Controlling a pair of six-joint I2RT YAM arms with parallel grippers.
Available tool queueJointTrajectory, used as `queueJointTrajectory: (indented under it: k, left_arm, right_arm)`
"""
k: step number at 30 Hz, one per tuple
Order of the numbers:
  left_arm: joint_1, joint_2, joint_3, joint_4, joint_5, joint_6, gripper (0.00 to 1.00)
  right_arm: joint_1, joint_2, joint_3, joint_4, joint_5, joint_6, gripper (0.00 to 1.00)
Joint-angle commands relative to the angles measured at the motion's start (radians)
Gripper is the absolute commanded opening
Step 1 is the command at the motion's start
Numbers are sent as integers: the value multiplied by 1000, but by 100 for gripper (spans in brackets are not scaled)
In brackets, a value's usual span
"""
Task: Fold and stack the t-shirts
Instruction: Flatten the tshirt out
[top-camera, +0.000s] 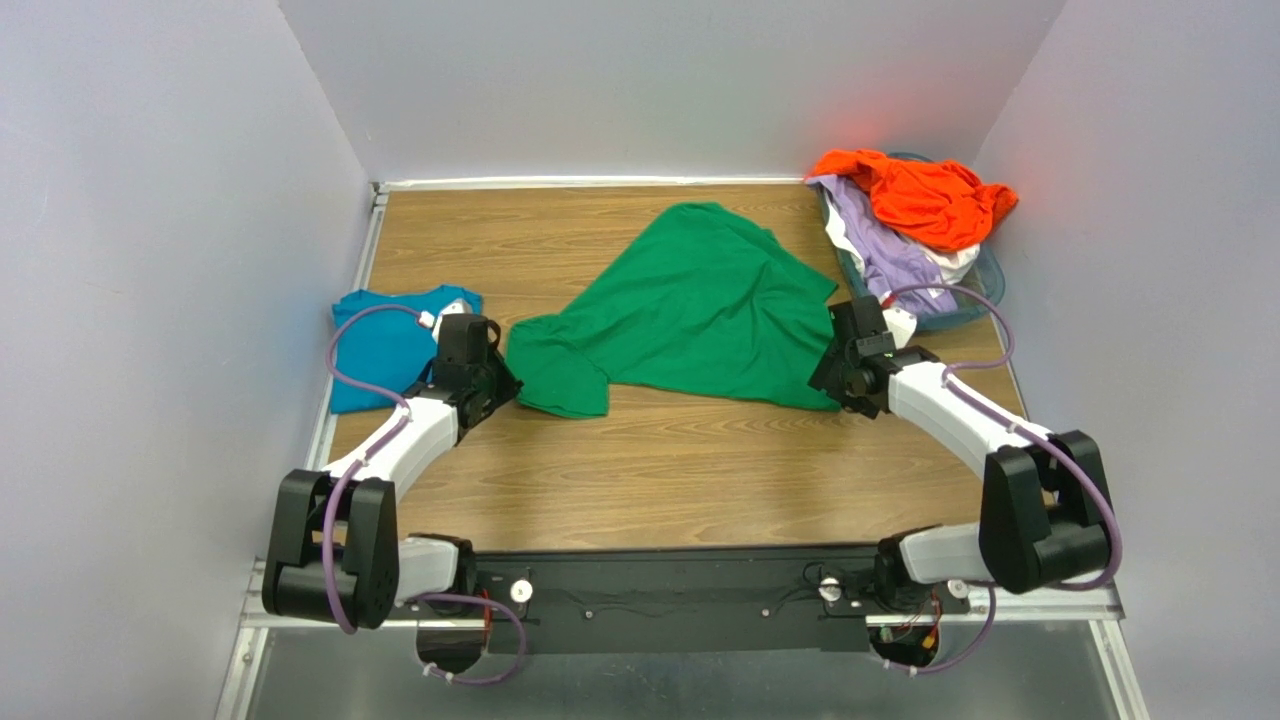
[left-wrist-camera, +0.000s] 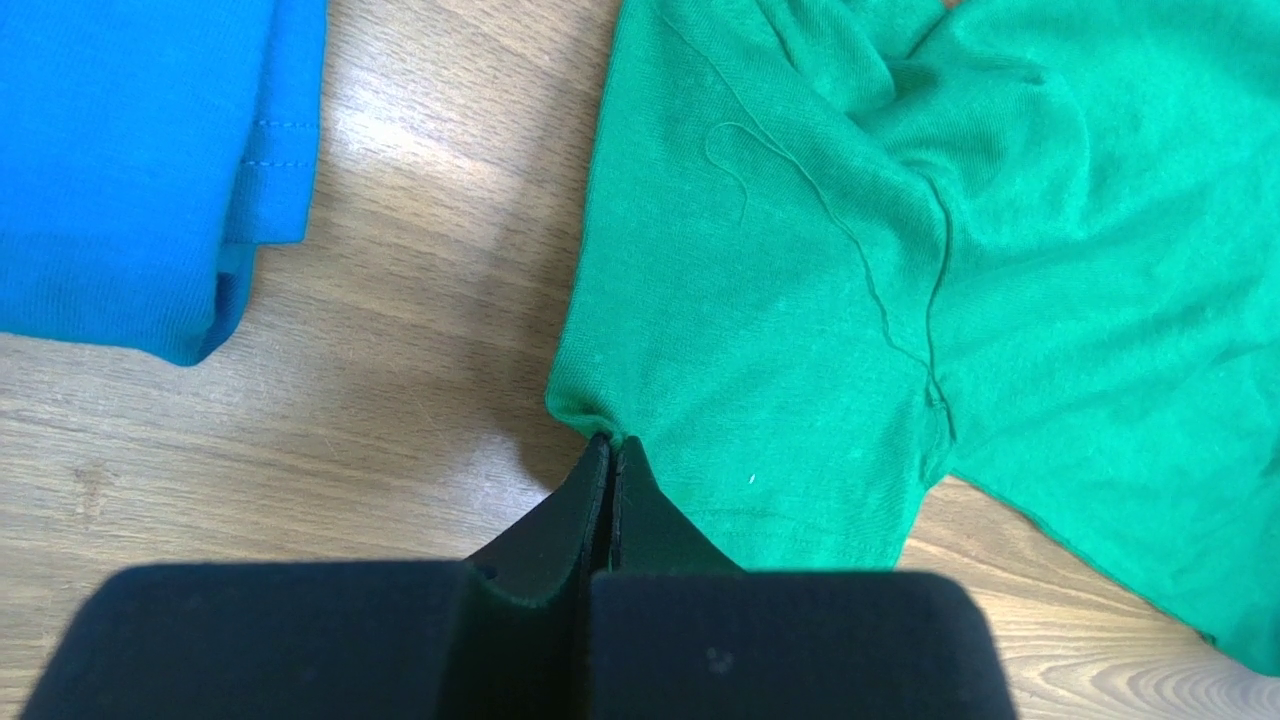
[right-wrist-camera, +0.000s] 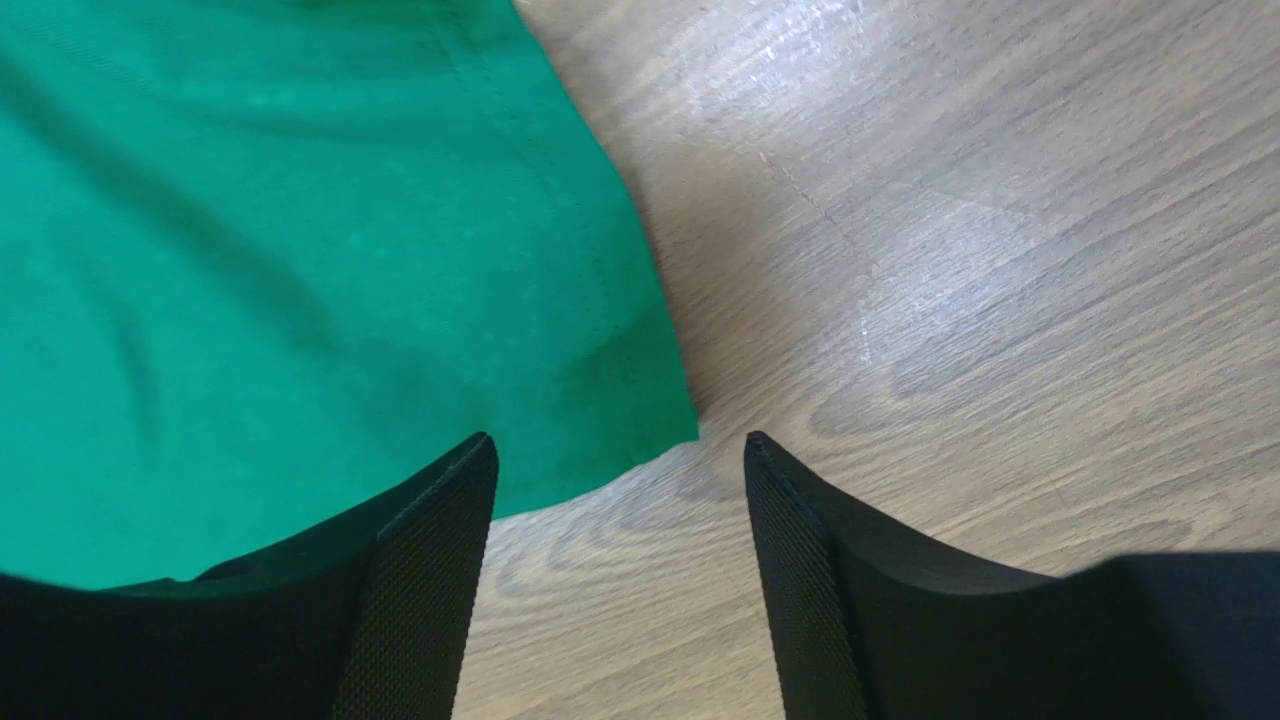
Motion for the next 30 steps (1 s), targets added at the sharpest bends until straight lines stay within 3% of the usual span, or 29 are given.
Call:
queueJointTrajectory:
  k: [1, 8, 10, 14, 15, 18, 22, 30]
  left_arm:
    - [1, -25, -20, -11, 11, 15, 0]
    - [1, -23, -23, -13, 7, 12, 0]
    - [1, -23, -21, -16, 5, 12, 0]
    - [1, -26, -17, -17, 3, 11, 0]
    - [1, -28, -17, -17, 4, 11, 0]
    - [1, -40, -15, -10, -1, 9, 0]
    - [1, -45, 34, -22, 0, 4, 0]
    - [-1, -153, 242, -80, -38, 6, 0]
  right_arm:
    - [-5, 36, -15, -7, 55, 38, 66]
    - [-6, 92, -46, 42, 36, 45, 62]
    - [-6, 116, -46, 50, 24, 45, 56]
    - [-6, 141, -49, 67, 0, 45, 38]
    - [-6, 142, -51, 70, -9, 45, 30]
    - [-6, 135, -52, 81, -3, 34, 20]
    - [-6, 104, -17, 79, -20, 5, 1]
    - [-6, -114, 133, 68, -43, -116, 1]
